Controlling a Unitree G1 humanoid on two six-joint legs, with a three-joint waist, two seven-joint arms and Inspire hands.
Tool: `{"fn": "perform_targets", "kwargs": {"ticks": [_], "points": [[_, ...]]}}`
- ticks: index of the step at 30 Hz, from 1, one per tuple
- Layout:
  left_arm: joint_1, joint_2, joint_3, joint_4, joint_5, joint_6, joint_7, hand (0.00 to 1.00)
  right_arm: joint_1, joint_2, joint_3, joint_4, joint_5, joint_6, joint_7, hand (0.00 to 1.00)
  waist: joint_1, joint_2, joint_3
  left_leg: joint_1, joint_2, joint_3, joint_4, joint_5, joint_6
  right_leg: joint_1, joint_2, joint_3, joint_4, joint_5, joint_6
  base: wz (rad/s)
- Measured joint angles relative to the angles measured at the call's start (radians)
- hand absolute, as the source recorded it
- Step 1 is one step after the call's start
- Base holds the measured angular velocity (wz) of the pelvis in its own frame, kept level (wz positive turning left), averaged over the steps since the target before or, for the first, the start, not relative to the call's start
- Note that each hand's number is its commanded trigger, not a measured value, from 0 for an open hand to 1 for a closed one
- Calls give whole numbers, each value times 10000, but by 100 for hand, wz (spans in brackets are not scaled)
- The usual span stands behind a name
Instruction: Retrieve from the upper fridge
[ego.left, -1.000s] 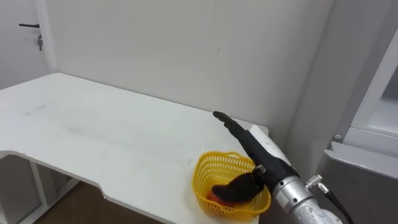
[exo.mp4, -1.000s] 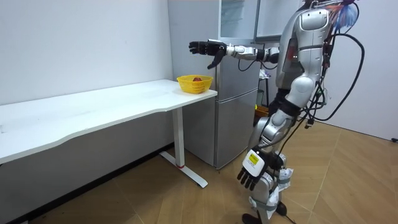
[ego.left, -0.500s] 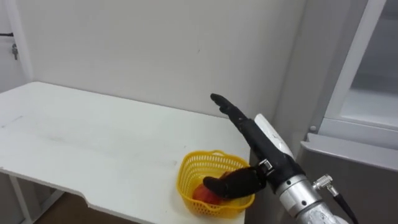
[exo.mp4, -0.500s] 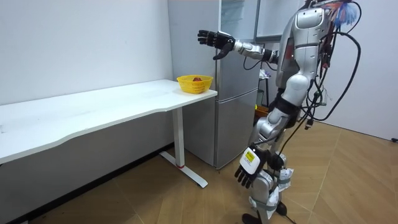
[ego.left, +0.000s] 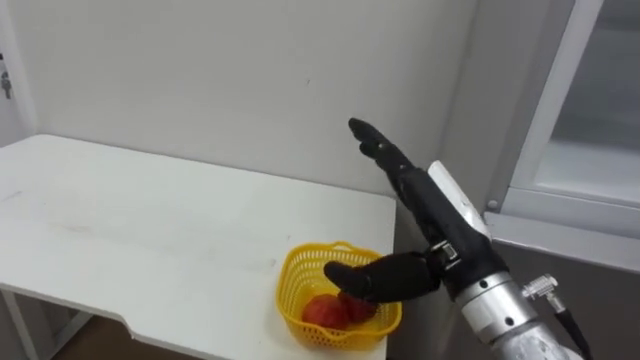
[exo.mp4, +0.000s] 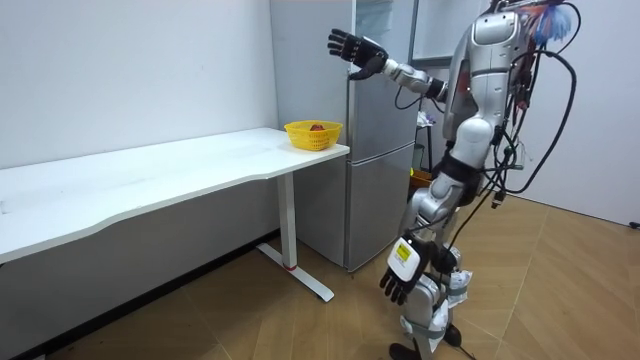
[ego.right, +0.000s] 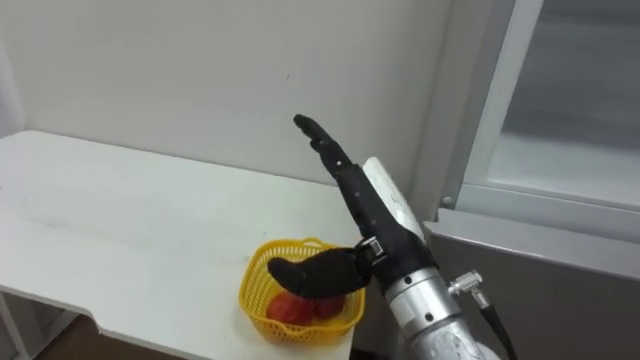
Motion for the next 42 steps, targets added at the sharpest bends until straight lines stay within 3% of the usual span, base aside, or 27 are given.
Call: {"fn": "perform_targets", "kwargs": {"ticks": [3,7,13,15,29,42], "points": [[17,-88,-16,121,-47,1,63,0,332,96,-83,-384,306,-103,-241,0,-51,120,4,33,4,284,-63,0,0,-128,63,309,93,5,-12,-29],[16,-148,-117,105,-69,-22,225,0,820,299,-98,-531,324,-104,-617,0,-278,96,-24,150,80,689,-204,4,-6,-288,116,672,102,26,-38,-27],[-95,-285,-182,128,-83,-30,524,0,1600,669,-100,-818,449,-210,-987,0,-541,162,-88,190,115,948,-291,3,-3,-412,207,871,100,99,-23,-14],[-58,-303,-185,141,-87,-39,726,0,1673,714,-115,-877,507,-209,-1109,0,-602,199,-71,191,179,1036,-320,2,-3,-427,236,958,86,126,-27,-15],[174,-392,-183,497,-283,-155,1185,0,3424,865,-1304,-1484,211,-499,-3027,0,-1135,516,-32,344,142,1073,-415,1,-4,-420,248,987,72,118,-25,0],[298,-405,-184,355,-290,-163,1357,0,4125,896,-1757,-463,131,-580,-4600,0,-1430,479,-47,355,151,1227,-418,1,-7,-440,251,1047,82,102,-30,-1]]}}
